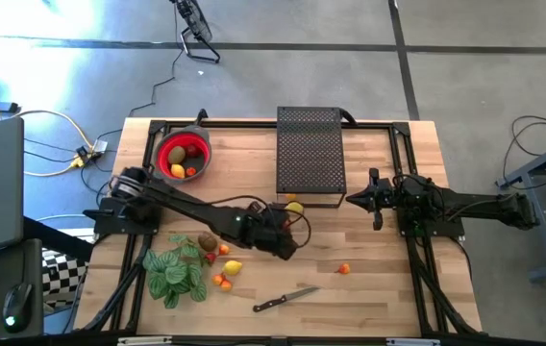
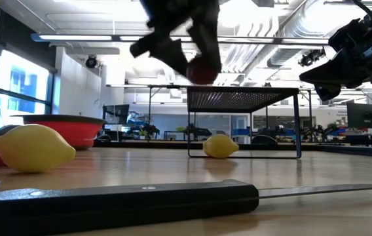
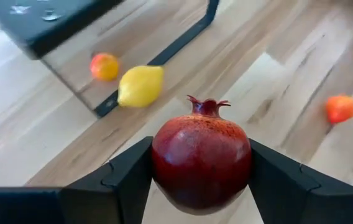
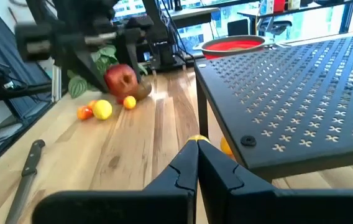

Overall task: Pick & Place Fruit
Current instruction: Put the red Pomegranate into the strainer bowl

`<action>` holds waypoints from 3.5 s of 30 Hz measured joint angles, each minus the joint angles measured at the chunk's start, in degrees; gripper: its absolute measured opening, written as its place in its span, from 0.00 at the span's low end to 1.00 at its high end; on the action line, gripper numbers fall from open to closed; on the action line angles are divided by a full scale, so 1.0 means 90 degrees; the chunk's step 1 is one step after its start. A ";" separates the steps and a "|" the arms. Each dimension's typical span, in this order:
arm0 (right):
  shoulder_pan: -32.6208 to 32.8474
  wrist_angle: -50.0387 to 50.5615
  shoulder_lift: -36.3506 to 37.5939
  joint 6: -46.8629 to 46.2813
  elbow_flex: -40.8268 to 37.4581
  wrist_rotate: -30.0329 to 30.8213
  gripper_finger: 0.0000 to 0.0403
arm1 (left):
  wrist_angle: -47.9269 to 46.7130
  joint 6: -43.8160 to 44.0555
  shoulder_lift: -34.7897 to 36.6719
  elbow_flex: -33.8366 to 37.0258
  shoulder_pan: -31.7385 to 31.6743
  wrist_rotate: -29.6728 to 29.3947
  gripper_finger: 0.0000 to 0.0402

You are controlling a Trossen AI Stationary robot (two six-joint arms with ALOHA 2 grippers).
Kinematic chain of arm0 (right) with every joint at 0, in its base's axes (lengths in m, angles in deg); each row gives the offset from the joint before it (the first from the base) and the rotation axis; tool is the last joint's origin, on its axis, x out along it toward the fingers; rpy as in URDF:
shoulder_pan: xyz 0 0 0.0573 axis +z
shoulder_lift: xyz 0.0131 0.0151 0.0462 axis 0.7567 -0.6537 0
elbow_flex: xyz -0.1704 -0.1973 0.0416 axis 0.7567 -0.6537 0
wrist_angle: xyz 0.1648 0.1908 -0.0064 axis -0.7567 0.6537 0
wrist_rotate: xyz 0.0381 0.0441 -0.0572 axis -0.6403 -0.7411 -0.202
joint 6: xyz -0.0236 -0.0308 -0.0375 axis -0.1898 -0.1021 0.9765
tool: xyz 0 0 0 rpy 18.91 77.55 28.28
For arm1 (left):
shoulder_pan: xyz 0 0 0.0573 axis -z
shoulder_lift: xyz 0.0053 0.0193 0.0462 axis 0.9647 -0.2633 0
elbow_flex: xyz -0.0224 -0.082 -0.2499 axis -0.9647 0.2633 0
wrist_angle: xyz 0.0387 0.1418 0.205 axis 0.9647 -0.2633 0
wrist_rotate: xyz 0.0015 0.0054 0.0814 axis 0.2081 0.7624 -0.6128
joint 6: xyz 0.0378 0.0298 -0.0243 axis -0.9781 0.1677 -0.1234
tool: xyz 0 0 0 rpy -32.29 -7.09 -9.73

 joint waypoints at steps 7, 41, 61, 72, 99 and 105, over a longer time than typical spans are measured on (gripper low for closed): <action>0.0000 0.0042 0.0005 0.0000 0.0000 0.0000 0.00 | -0.1345 0.0669 0.0767 0.0010 0.0038 0.0318 0.56; -0.0002 0.0039 0.0000 0.0001 -0.0002 0.0153 0.00 | -0.5544 0.0847 0.1612 0.0034 -0.3929 -0.0094 0.56; -0.0002 -0.0077 0.0002 0.0163 -0.0001 0.0170 0.00 | -0.4098 0.0012 0.1605 0.1560 -0.5654 0.0117 0.56; -0.0001 -0.0078 0.0000 0.0161 -0.0002 0.0170 0.00 | -0.3106 -0.0132 0.1605 0.3262 -0.6046 0.0413 0.56; 0.0000 -0.0075 0.0000 0.0115 0.0000 0.0170 0.00 | -0.2284 -0.0654 0.1607 0.3429 -0.6385 0.0757 0.56; 0.0000 -0.0075 0.0001 0.0115 0.0000 0.0170 0.00 | -0.2192 -0.0614 0.1607 0.3427 -0.6385 0.0902 0.56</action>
